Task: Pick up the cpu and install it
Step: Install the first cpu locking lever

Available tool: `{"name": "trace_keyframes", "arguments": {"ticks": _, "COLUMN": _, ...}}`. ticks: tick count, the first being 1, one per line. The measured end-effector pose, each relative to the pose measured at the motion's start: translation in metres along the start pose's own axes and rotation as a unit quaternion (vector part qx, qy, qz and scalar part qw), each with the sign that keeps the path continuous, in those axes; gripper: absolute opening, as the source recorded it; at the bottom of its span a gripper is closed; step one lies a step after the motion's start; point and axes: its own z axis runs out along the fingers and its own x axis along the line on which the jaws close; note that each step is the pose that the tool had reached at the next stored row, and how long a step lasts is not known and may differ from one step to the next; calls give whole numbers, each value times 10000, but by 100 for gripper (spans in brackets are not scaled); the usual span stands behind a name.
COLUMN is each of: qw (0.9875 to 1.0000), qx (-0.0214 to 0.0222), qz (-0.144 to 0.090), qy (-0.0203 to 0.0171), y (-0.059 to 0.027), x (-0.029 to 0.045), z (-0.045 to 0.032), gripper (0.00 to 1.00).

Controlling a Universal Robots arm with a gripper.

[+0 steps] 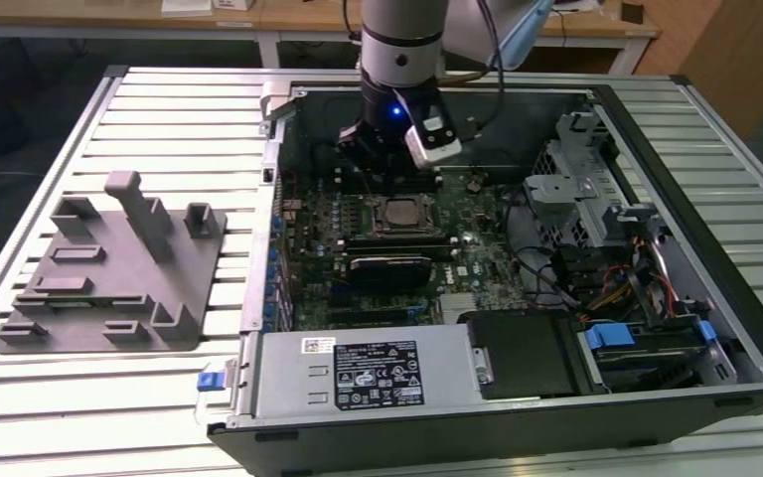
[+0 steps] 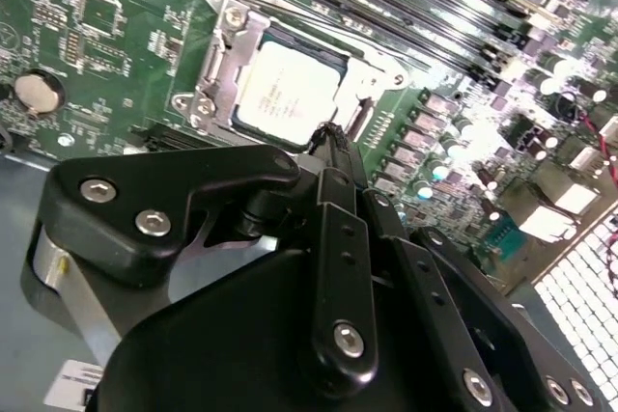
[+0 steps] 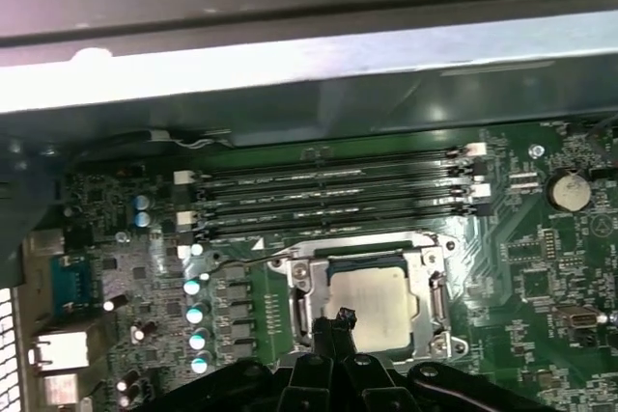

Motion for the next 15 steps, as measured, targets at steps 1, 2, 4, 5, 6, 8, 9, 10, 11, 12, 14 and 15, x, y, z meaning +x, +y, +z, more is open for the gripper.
{"name": "trace_keyframes", "arguments": {"ticks": 1, "qw": 10000, "qx": 0, "qz": 0, "qy": 0, "y": -2, "x": 18, "z": 0, "gripper": 11}}
{"name": "trace_keyframes", "arguments": {"ticks": 2, "qw": 10000, "qx": 0, "qz": -1, "qy": 0, "y": -3, "x": 32, "z": 0, "gripper": 11}}
{"name": "trace_keyframes", "arguments": {"ticks": 4, "qw": 10000, "qx": 1, "qz": -1, "qy": 0, "y": -7, "x": 63, "z": 0, "gripper": 11}}
{"name": "trace_keyframes", "arguments": {"ticks": 5, "qw": 10000, "qx": 0, "qz": -1, "qy": 0, "y": -9, "x": 80, "z": 0, "gripper": 11}}
{"name": "trace_keyframes", "arguments": {"ticks": 6, "qw": 10000, "qx": 0, "qz": 0, "qy": 0, "y": -10, "x": 97, "z": 0, "gripper": 11}}
{"name": "trace_keyframes", "arguments": {"ticks": 8, "qw": 10000, "qx": 0, "qz": 0, "qy": 0, "y": -14, "x": 135, "z": 0, "gripper": 11}}
{"name": "trace_keyframes", "arguments": {"ticks": 9, "qw": 10000, "qx": 0, "qz": 0, "qy": 0, "y": -17, "x": 157, "z": 0, "gripper": 11}}
{"name": "trace_keyframes", "arguments": {"ticks": 10, "qw": 10000, "qx": 0, "qz": -1, "qy": 0, "y": -19, "x": 177, "z": 0, "gripper": 11}}
{"name": "trace_keyframes", "arguments": {"ticks": 11, "qw": 10000, "qx": 0, "qz": -1, "qy": 0, "y": -21, "x": 196, "z": 0, "gripper": 11}}
{"name": "trace_keyframes", "arguments": {"ticks": 12, "qw": 10000, "qx": 0, "qz": -1, "qy": -1, "y": -23, "x": 215, "z": 0, "gripper": 11}}
{"name": "trace_keyframes", "arguments": {"ticks": 14, "qw": 10000, "qx": 0, "qz": 0, "qy": -1, "y": -27, "x": 253, "z": 0, "gripper": 11}}
{"name": "trace_keyframes", "arguments": {"ticks": 15, "qw": 10000, "qx": 0, "qz": 0, "qy": -1, "y": -29, "x": 274, "z": 0, "gripper": 11}}
